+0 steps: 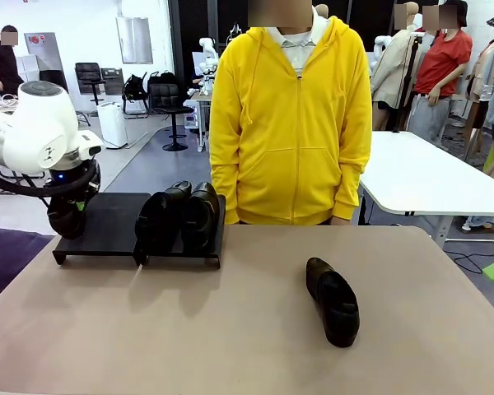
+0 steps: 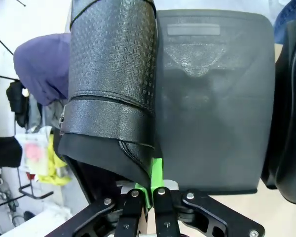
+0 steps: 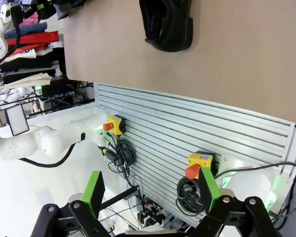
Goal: Organize the shoes by placing them on the stand.
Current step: Place the Shoe from the middle of the table onto the Shoes Stand.
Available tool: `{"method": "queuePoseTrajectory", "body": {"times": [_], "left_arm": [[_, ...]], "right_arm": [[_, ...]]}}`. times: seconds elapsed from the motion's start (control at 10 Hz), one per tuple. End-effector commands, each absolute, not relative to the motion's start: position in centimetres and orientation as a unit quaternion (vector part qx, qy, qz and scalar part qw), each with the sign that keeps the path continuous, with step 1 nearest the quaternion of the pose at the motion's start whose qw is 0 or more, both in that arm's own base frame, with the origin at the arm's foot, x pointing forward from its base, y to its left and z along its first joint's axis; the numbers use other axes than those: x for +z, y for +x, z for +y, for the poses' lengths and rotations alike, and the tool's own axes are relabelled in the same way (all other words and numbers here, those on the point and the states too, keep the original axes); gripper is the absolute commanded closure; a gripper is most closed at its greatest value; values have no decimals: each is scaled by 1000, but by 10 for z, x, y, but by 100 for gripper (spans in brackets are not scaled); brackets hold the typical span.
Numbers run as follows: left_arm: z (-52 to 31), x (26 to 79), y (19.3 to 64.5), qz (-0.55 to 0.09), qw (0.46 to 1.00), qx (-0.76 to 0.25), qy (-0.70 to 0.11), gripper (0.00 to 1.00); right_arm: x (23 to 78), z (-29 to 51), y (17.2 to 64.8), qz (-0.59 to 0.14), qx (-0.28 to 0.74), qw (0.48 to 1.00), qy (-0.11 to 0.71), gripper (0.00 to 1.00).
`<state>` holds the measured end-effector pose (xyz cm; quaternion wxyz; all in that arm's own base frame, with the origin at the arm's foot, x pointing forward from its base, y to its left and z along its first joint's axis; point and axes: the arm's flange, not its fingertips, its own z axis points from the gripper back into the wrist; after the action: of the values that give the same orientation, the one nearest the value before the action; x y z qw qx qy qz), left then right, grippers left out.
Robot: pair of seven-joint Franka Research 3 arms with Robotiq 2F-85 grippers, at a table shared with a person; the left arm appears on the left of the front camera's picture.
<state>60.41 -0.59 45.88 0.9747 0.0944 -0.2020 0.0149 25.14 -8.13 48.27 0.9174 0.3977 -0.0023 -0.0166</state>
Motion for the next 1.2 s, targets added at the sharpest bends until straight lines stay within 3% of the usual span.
{"method": "queuePoseTrajectory", "body": {"times": [0.0,0.4,0.5,0.6,0.7,1.1], "left_arm": [[-9,470,603,-212,971,28,103,100],[-15,444,607,-178,980,24,85,100],[-14,443,607,-177,980,26,86,90],[-14,445,606,-183,979,27,87,33],[-16,445,607,-183,978,31,93,0],[-24,480,582,-219,971,25,93,0]], "right_arm": [[484,-83,251,-7,-6,915,402,0],[484,-83,251,-7,-6,915,402,0],[484,-83,251,-7,-6,915,402,0],[484,-83,251,-7,-6,915,402,0],[484,-83,251,-7,-6,915,402,0],[484,-83,251,-7,-6,915,402,0]]}}
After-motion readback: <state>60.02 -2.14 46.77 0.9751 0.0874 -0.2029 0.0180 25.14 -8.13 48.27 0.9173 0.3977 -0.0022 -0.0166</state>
